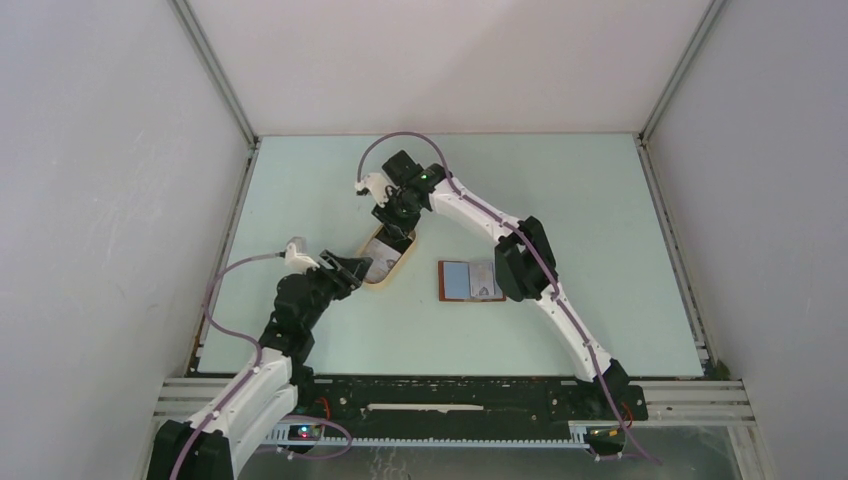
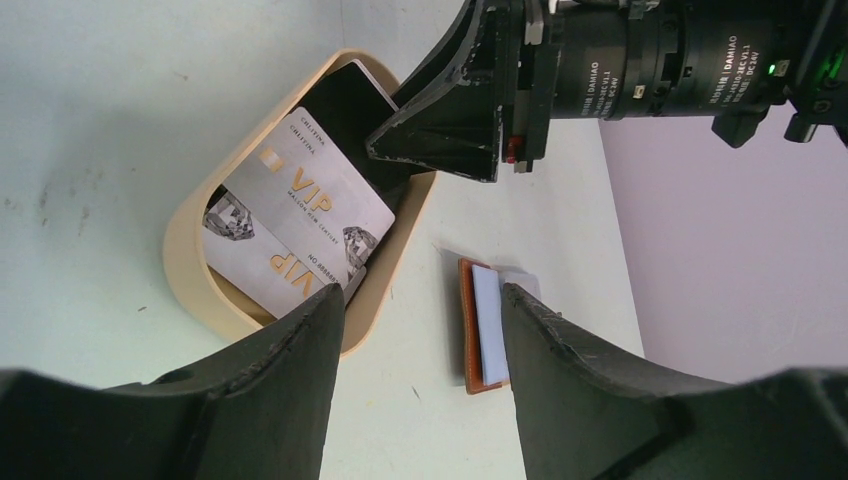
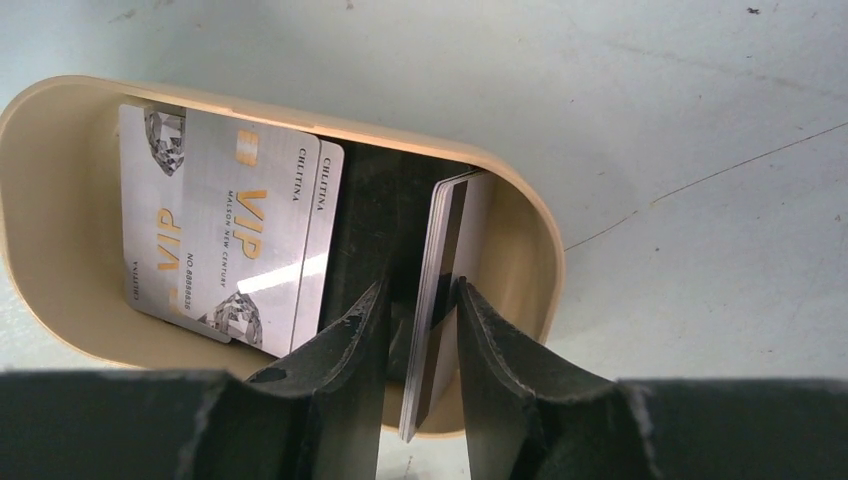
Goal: Put the credit cards into the card holder
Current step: Pick up the credit card from the storage box.
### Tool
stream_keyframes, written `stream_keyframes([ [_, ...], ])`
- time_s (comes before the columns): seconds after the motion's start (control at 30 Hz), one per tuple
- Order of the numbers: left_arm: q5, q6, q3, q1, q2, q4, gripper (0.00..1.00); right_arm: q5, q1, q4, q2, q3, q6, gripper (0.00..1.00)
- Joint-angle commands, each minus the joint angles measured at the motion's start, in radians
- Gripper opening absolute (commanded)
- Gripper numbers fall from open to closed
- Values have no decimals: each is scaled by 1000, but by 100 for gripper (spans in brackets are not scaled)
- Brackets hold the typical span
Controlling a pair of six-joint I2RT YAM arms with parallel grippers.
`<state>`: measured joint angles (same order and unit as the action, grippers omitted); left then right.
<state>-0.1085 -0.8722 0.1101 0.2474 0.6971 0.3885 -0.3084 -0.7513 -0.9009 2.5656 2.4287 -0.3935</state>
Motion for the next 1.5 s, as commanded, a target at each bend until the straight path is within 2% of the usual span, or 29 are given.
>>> stream_keyframes([
  [0.0, -5, -23, -24, -7, 15, 63, 64, -41, 6, -15, -29, 26, 20, 38],
  [0.13, -13, -32, -26, -7, 24, 78, 64, -58, 9, -16, -47, 26, 33, 38],
  [0.5, -20, -56, -38, -7, 56, 122, 64, -89, 31, -21, -57, 26, 53, 10],
  [0.67, -43, -94, -30, -6, 130, 197, 64, -136, 37, -26, -53, 26, 66, 9],
  [0.87, -79, -132, 9, -7, 244, 267, 64, -186, 56, -35, -39, 26, 72, 27],
  [1.0, -87, -139, 22, -7, 300, 294, 64, -230, 77, -38, -38, 29, 90, 31],
  [1.17, -87, -141, 34, -7, 354, 317, 64, -275, 102, -40, -39, 33, 112, 31],
  [1.47, -111, -151, 66, -9, 451, 372, 62, -310, 135, -44, -21, 45, 126, 11],
])
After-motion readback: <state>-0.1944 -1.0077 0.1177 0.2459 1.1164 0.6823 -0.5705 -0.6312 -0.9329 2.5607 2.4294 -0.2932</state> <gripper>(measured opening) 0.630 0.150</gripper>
